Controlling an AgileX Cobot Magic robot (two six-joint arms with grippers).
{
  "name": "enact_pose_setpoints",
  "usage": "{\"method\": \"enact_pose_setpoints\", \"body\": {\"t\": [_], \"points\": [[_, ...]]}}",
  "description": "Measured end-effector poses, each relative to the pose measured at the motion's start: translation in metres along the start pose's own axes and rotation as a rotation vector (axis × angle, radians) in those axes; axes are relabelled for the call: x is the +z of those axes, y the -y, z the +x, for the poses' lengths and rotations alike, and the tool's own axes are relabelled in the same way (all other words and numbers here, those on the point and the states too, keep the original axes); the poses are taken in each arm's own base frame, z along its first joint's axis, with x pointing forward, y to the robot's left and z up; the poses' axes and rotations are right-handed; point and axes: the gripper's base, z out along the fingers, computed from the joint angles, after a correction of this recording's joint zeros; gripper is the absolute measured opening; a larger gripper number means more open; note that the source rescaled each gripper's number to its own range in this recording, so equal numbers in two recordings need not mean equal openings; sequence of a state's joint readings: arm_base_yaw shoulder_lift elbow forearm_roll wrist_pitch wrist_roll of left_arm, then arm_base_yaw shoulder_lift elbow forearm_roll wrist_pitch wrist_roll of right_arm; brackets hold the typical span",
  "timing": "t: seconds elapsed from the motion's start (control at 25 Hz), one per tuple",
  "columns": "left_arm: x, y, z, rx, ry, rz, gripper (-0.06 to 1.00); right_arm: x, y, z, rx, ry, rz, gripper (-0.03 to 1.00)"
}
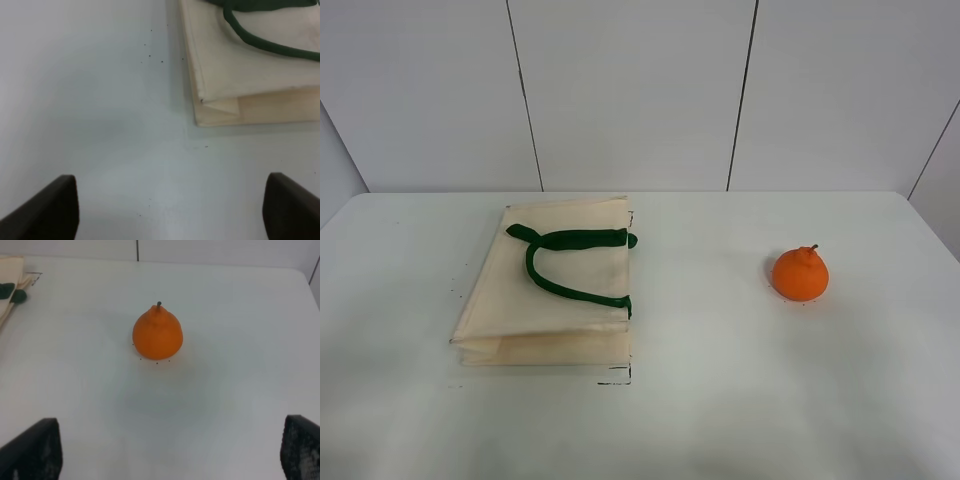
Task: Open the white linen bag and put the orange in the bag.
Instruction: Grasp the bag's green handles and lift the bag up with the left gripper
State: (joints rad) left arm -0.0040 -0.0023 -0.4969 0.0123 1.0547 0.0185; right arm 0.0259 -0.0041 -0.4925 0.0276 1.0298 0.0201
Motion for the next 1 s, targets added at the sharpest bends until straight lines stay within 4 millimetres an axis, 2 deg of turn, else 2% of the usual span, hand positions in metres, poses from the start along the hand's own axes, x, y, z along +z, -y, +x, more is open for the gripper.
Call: {"method": "enact_pose_setpoints", "body": {"t": [0.4,0.52,0.64,0.76,0.92,1.0], "points": [[0.001,0.000,-0.001,0.000,-0.008,0.000,0.97,0.000,0.000,0.000,0.000,0.000,0.000,1.00],[0.008,0.000,-0.010,-0.001,-0.089,0.004,0.97,0.000,0.000,0.000,0.000,0.000,0.000,1.00],[0.020,0.000,-0.035,-0.017,-0.207,0.014,0.97,0.000,0.000,0.000,0.000,0.000,0.000,1.00],[0.041,0.000,-0.072,-0.021,-0.337,0.015,0.97,0.000,0.000,0.000,0.000,0.000,0.000,1.00],[0.092,0.000,-0.123,-0.023,-0.487,0.021,0.97,0.000,0.000,0.000,0.000,0.000,0.000,1.00],[0.126,0.000,-0.148,-0.024,-0.541,0.022,0.97,0.000,0.000,0.000,0.000,0.000,0.000,1.00]]}}
